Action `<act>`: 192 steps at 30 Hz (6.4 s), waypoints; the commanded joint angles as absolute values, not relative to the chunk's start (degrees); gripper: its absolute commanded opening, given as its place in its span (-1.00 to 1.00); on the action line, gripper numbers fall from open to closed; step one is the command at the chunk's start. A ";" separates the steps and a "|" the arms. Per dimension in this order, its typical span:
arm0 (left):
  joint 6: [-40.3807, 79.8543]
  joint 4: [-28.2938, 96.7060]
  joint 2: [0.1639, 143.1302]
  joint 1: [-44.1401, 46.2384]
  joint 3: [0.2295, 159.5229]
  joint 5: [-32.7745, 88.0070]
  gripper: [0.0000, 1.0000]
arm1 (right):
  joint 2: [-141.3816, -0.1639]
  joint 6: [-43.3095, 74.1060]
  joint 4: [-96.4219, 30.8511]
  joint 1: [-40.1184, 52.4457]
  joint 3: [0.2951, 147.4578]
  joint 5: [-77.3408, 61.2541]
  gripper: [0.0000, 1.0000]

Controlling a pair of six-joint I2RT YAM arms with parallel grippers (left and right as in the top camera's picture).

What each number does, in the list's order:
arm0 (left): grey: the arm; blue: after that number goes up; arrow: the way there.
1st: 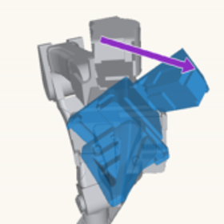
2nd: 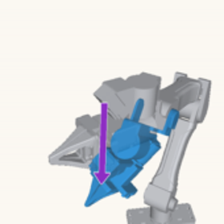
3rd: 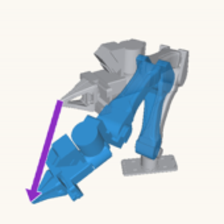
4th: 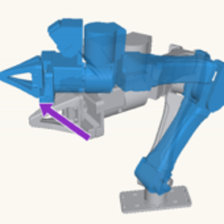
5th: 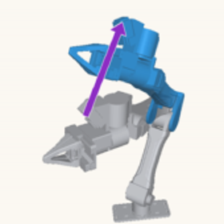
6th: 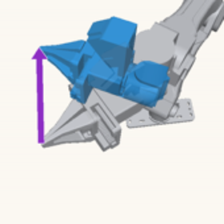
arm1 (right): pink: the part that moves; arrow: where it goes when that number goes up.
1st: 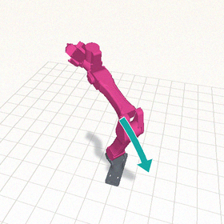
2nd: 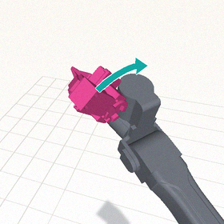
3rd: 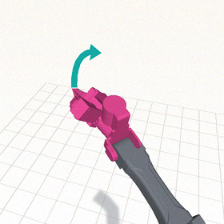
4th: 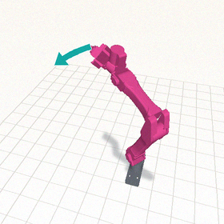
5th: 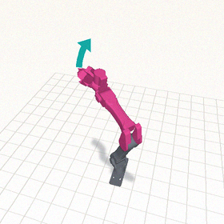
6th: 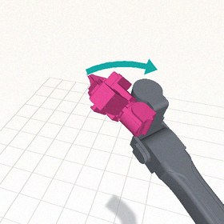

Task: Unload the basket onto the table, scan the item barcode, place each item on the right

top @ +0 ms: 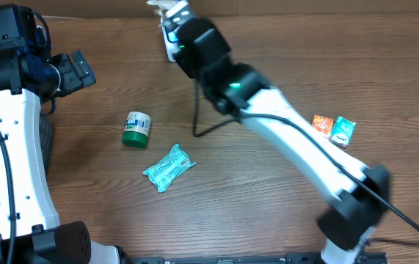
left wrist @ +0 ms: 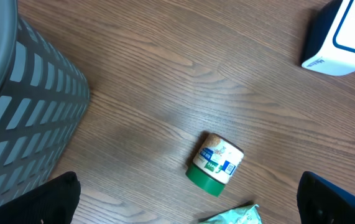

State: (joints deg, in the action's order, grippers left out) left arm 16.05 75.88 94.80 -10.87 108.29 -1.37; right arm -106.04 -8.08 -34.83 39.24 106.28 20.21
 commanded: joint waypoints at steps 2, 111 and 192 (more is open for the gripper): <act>15.40 75.85 95.15 -10.87 107.98 -1.91 0.99 | -99.07 15.35 -46.76 34.48 107.00 9.47 -0.92; 15.40 75.85 95.15 -10.85 107.98 -1.91 0.99 | -121.82 31.11 -39.57 59.51 89.19 -16.80 -0.92; 15.40 75.85 95.15 -10.85 107.98 -1.91 0.99 | -126.15 19.11 -62.67 40.91 92.97 -22.48 -0.88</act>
